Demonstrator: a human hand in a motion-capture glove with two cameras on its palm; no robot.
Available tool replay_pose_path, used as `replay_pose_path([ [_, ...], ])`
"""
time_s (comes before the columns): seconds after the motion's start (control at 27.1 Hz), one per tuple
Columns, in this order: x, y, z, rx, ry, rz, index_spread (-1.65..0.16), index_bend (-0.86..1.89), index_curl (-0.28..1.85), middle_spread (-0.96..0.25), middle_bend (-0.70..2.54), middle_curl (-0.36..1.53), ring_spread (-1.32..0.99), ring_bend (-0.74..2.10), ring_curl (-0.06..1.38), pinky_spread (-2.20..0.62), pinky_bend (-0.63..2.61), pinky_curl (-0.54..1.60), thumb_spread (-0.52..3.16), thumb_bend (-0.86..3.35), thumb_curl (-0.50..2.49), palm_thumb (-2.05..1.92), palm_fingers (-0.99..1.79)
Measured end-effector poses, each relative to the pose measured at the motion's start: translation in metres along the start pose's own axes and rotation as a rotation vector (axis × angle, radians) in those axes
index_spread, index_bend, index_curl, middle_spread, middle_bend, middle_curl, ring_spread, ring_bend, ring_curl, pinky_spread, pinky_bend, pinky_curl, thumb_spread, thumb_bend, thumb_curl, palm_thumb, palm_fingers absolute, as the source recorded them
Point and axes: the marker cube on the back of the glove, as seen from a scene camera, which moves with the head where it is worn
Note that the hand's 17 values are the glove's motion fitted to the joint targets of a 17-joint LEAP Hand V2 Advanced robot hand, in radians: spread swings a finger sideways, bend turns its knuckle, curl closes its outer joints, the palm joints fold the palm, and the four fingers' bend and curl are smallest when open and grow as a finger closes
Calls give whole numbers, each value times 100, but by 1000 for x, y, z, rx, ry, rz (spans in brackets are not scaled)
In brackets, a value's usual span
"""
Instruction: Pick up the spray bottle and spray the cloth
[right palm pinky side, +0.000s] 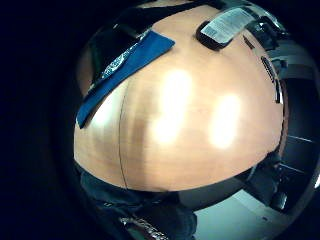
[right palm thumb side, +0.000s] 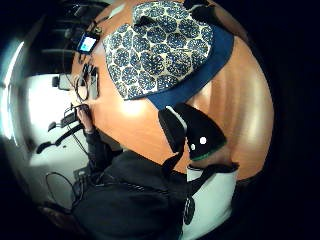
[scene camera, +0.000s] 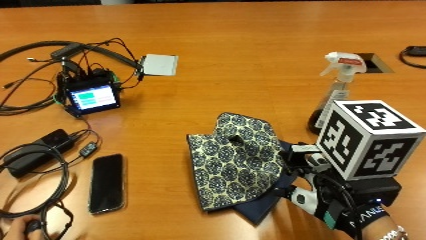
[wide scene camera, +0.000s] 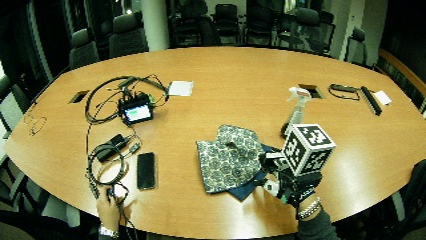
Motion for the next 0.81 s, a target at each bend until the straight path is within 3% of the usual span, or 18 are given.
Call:
replay_pose_path([
  [0.33,-1,-2,-2,2,1,-2,-36,27,20,0,19,13,2,23,13,21,37,18,82,25,11,48,44],
  [0.81,-10,-31,-18,54,-17,-17,-42,23,27,0,17,20,2,22,18,25,34,24,106,18,16,51,45],
])
